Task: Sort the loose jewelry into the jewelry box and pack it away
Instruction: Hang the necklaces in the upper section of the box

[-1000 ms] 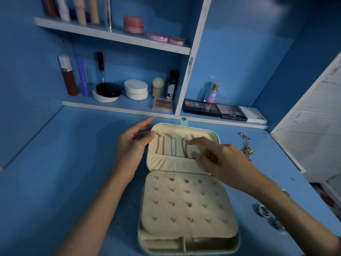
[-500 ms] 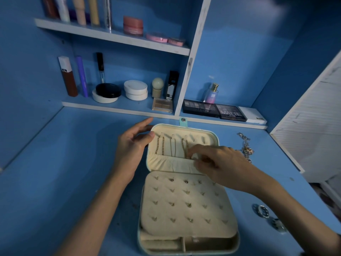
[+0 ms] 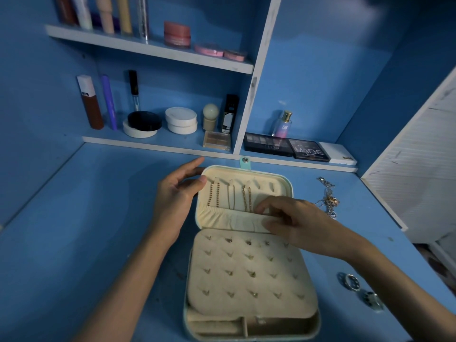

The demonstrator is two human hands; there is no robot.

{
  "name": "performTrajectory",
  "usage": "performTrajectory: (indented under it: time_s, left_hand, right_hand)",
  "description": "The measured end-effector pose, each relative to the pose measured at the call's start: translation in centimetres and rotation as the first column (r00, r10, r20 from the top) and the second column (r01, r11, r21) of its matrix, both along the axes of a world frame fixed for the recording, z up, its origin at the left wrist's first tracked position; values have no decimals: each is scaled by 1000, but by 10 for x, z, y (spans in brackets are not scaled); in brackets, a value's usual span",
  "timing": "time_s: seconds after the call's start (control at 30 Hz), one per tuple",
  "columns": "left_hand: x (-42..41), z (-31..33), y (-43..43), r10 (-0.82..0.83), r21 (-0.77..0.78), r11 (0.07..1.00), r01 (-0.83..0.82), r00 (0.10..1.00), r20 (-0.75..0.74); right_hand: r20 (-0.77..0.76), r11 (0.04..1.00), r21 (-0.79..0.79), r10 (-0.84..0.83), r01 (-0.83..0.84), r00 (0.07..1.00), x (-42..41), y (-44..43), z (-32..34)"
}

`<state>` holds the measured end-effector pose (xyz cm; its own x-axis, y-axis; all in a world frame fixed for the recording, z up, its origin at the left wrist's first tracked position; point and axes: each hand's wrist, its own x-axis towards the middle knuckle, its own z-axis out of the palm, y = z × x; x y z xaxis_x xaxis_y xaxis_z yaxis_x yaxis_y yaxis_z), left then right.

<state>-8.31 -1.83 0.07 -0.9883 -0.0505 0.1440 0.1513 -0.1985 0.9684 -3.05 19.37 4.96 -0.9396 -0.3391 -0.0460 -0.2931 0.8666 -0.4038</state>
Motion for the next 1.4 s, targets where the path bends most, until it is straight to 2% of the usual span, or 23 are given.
performTrajectory:
  time_s: [0.2,0.33,0.4,0.47,0.53,0.6,0.67,0.87,1.07,1.23,1.4]
  left_hand:
    - [0,0,0,-2,-12,1000,2,1000,-1]
    - [1,0,0,3,-4,1000,-4,1000,-5]
    - [1,0,0,6,-2,1000,-6,1000,-6]
    - [1,0,0,4,0,1000,-4,1000,-6]
    - [1,0,0,4,4,1000,-4,1000,-7]
    - [1,0,0,7,2,1000,-7,1000,-11]
    - [1,0,0,3,2,1000,-3,1000,-15]
    - [0,0,-1,4,-2,1000,-4,1000,-19]
    - [1,0,0,2,-6,1000,-2,1000,-23]
    - [1,1,0,-2,-13,1000,1,1000,-28]
    - [1,0,0,-2,-11,1000,1,1000,-27]
  right_hand:
    - [2,999,-28,31,-31,1000,1,2,-2]
    - [-105,992,-128,-13,0,994,-1,9,-4]
    - [-226,983,-178,-81,40,971,-4,12,-4]
    - [-405,989,-128,-123,77,906,-10,16,-5]
    - [-558,991,12,-102,130,824,-16,19,-6]
    - [-642,965,162,-57,208,765,-19,20,-8]
    - [-651,934,244,-40,259,758,-20,19,-9]
    - [-608,930,264,-46,256,792,-20,20,-11]
    - [-550,959,156,-115,237,827,-20,22,-18]
    - [-597,970,70,-147,234,788,-20,19,-23]
    - [-612,975,65,-128,212,780,-20,17,-24]
